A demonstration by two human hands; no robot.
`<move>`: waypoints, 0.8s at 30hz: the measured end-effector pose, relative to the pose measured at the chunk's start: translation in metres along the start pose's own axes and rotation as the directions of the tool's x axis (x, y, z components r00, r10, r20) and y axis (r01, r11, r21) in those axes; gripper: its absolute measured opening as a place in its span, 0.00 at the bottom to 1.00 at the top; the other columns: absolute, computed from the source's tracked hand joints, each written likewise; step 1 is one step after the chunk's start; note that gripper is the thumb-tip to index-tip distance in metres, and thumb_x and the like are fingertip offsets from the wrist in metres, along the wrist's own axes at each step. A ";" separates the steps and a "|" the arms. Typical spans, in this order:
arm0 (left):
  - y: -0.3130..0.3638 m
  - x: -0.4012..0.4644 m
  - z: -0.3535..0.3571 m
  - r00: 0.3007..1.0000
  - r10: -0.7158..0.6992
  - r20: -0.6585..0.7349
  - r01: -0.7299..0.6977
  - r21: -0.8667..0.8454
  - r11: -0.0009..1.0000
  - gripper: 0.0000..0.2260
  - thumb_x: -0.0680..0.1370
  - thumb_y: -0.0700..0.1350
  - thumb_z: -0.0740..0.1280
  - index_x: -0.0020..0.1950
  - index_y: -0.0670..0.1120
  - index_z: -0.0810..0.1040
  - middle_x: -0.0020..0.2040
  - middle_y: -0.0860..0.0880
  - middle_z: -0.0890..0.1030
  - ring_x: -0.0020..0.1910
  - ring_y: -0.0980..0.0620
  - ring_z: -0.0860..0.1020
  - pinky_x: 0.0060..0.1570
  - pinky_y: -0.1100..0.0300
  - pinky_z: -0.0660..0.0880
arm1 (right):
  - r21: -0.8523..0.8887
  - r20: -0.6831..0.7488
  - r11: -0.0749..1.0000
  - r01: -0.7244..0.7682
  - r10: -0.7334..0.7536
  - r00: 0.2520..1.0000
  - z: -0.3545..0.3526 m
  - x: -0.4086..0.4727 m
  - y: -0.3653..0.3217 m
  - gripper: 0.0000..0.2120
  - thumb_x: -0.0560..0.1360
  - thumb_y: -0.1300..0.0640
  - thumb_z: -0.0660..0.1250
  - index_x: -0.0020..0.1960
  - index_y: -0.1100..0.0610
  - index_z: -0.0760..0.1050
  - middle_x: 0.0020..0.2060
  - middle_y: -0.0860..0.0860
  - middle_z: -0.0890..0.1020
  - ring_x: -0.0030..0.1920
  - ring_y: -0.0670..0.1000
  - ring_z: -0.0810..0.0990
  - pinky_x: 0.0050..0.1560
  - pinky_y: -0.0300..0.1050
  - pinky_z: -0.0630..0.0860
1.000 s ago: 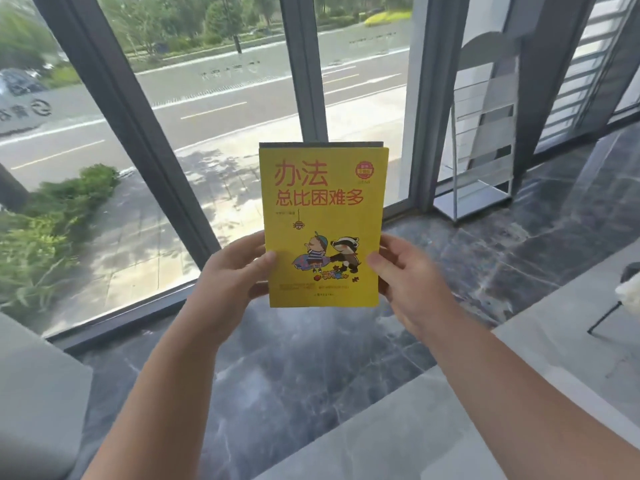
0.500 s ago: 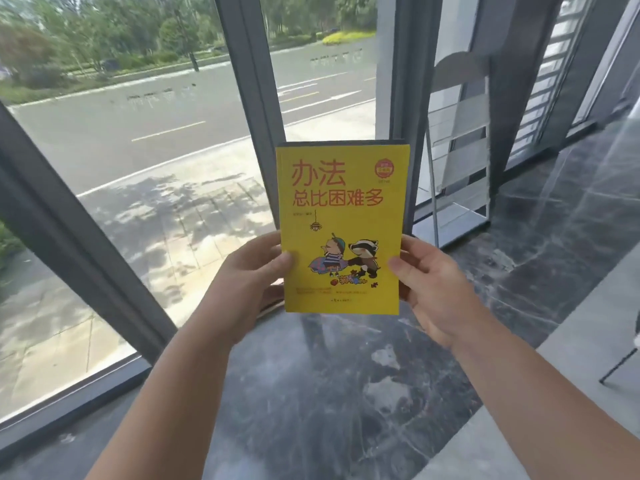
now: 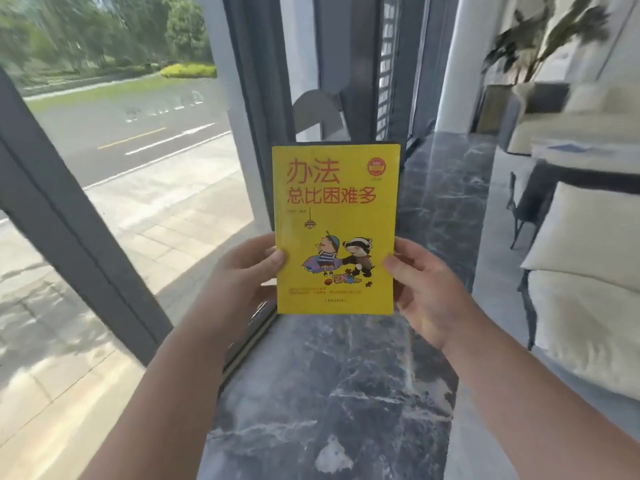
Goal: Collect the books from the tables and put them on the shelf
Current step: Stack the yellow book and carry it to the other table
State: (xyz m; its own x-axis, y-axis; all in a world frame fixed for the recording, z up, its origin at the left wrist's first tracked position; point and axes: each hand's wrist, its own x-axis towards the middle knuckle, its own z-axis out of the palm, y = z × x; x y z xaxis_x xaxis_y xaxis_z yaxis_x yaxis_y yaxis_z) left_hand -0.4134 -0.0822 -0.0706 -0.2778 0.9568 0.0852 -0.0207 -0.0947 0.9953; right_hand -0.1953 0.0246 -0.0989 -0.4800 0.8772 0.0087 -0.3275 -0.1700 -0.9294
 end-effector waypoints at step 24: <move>-0.090 0.686 0.294 0.817 -0.067 0.572 0.127 -0.065 0.990 0.14 0.81 0.43 0.63 0.65 0.49 0.80 0.59 0.42 0.85 0.55 0.41 0.84 0.56 0.42 0.79 | -0.171 -0.609 0.976 0.138 -0.214 0.764 -0.359 0.473 -0.137 0.16 0.79 0.64 0.62 0.65 0.59 0.77 0.57 0.59 0.84 0.59 0.65 0.81 0.60 0.65 0.76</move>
State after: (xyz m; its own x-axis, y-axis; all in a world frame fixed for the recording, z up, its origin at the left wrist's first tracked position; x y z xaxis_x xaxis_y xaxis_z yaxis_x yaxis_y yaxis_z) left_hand -0.3202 0.6632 -0.0886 0.3238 0.9457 0.0290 -0.1187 0.0102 0.9929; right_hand -0.0856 0.6244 -0.1001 0.1991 0.9798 -0.0190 -0.2468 0.0314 -0.9686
